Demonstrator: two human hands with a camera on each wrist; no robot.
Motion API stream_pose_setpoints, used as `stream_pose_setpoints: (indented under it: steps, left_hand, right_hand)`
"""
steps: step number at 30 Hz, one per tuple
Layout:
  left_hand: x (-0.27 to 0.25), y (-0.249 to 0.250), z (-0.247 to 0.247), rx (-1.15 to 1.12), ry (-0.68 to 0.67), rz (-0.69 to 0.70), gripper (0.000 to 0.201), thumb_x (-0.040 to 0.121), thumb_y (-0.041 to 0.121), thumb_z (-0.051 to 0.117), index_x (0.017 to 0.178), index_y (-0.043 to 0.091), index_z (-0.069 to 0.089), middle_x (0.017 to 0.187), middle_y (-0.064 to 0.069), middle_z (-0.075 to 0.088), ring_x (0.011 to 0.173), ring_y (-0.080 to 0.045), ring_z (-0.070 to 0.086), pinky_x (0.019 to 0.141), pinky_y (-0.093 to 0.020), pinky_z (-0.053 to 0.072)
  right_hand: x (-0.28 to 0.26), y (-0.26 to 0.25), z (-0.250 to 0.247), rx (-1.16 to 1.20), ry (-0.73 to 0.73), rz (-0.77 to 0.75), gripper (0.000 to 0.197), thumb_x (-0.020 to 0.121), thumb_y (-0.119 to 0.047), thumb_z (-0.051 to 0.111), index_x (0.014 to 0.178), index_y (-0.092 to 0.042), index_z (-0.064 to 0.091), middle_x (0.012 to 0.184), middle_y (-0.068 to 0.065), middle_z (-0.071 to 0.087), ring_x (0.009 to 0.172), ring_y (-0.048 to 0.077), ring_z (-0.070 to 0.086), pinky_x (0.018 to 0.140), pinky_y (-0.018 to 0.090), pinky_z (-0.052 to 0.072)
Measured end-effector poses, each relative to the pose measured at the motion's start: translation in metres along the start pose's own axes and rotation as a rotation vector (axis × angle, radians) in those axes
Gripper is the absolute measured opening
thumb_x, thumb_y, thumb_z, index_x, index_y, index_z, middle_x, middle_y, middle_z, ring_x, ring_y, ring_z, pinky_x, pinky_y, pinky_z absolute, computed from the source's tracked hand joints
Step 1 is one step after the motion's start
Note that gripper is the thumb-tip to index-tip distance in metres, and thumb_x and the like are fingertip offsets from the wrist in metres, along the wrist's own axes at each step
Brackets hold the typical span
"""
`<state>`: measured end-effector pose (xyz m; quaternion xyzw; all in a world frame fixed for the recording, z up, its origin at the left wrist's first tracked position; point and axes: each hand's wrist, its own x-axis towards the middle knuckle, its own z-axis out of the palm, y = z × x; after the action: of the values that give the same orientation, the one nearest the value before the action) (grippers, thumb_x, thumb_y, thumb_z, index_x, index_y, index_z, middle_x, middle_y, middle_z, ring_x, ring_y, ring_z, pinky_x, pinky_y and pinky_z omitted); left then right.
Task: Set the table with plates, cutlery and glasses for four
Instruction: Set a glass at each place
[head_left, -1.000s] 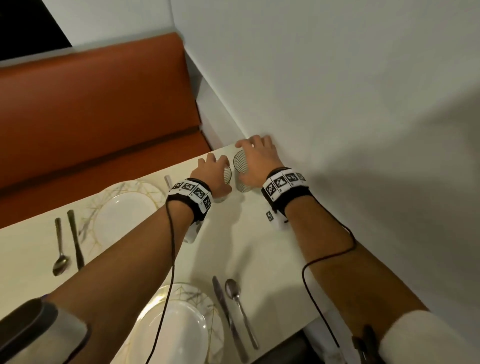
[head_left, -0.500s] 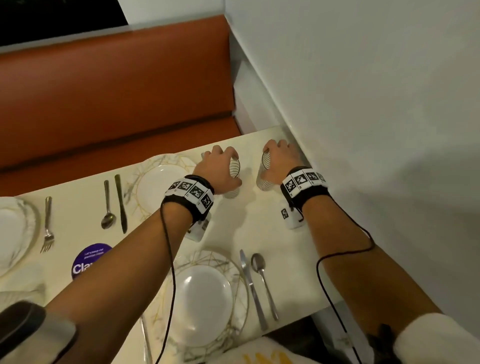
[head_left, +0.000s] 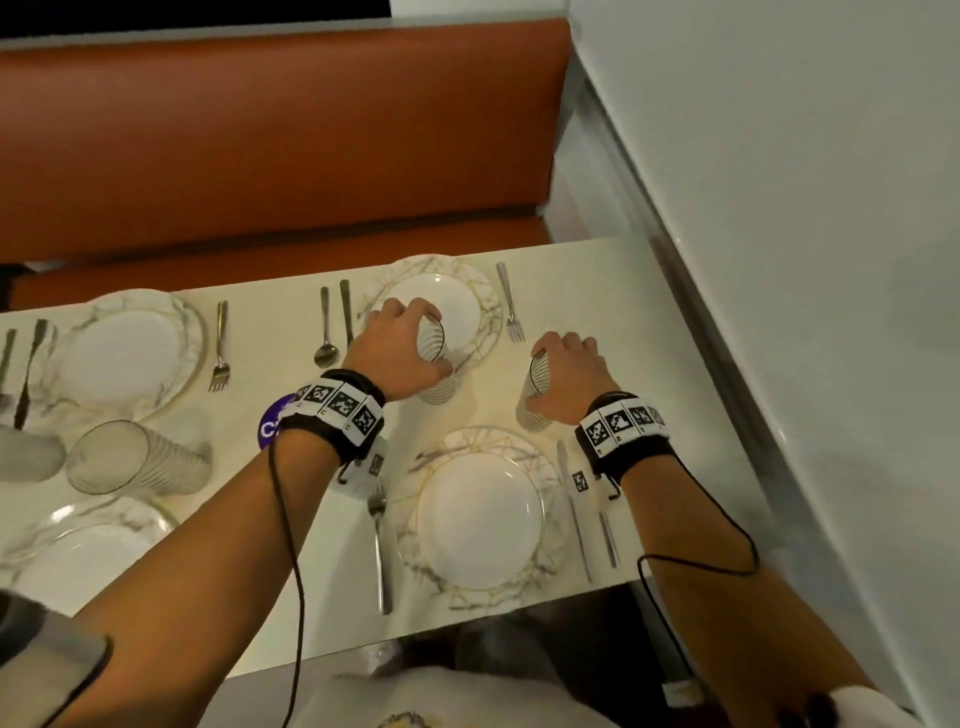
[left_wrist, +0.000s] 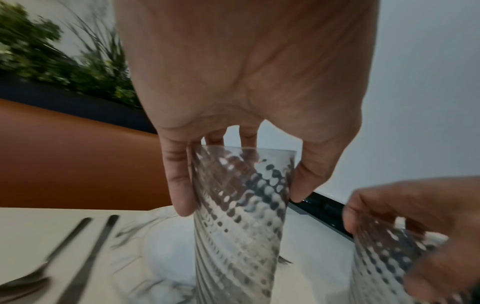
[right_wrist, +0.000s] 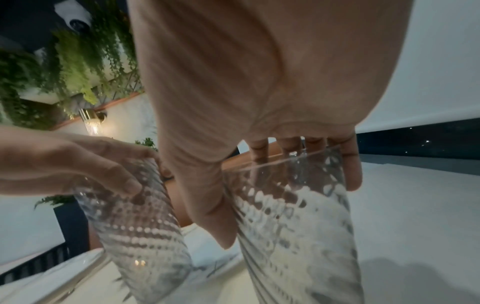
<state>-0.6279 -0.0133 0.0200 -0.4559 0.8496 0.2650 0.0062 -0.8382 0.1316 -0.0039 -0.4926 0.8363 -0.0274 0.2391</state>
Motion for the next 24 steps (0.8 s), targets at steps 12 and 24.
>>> stream_pose_setpoints:
  steps: [12, 24]
  left_hand:
    - [-0.032, -0.061, 0.003, -0.093, 0.087, -0.153, 0.095, 0.072, 0.046, 0.089, 0.146, 0.016, 0.038, 0.145, -0.007, 0.047, 0.13, -0.029, 0.052, 0.105, -0.051, 0.051]
    - [-0.044, -0.069, 0.024, -0.16, 0.124, -0.166, 0.116, 0.068, 0.062, 0.086, 0.157, 0.021, 0.024, 0.154, -0.011, 0.034, 0.144, -0.034, 0.036, 0.109, -0.058, 0.046]
  right_hand:
    - [-0.013, -0.016, 0.015, -0.071, 0.014, 0.055, 0.067, 0.073, -0.031, 0.08, 0.13, -0.023, 0.045, 0.13, 0.009, 0.046, 0.12, 0.032, 0.041, 0.094, 0.042, 0.043]
    - [-0.015, -0.012, 0.011, 0.051, -0.004, 0.073, 0.098, 0.073, -0.059, 0.08, 0.15, -0.024, 0.031, 0.148, 0.012, 0.037, 0.134, 0.036, 0.038, 0.11, 0.049, 0.038]
